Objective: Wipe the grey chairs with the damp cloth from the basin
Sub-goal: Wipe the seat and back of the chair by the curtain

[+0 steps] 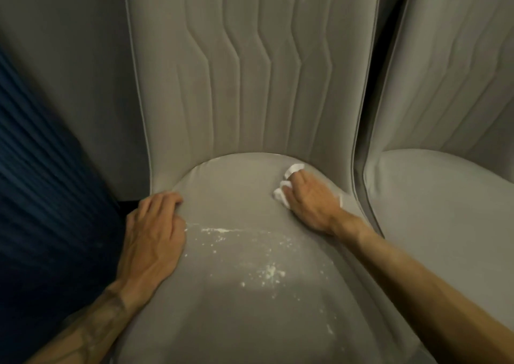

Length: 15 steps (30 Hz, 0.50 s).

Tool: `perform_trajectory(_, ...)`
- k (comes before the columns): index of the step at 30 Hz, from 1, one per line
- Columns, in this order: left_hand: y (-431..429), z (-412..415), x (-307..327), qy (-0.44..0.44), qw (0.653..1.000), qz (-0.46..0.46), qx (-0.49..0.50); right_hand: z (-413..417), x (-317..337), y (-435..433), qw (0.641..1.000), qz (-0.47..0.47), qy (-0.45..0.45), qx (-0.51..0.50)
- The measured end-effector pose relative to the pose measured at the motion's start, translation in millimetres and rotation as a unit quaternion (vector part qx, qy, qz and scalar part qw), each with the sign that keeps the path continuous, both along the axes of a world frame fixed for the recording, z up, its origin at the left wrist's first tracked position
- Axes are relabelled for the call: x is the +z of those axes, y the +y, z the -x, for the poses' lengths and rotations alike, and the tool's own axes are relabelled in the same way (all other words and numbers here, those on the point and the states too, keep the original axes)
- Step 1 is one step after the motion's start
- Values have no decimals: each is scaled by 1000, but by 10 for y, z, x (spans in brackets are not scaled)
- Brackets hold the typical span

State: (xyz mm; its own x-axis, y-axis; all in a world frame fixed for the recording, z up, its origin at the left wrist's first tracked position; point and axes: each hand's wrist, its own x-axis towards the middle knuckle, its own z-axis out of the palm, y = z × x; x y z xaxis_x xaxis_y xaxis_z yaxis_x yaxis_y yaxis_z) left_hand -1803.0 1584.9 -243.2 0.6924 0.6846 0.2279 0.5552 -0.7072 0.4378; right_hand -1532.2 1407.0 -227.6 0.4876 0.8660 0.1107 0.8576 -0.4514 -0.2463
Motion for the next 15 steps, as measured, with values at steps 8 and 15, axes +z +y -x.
perform_trajectory(8,-7,12,34,7,1000,16,1,-237,173,-400,1000,7,-7,1)
perform_trajectory(15,-17,0,33,7,1000,22,-3,357,8,-450,994,-13,50,98)
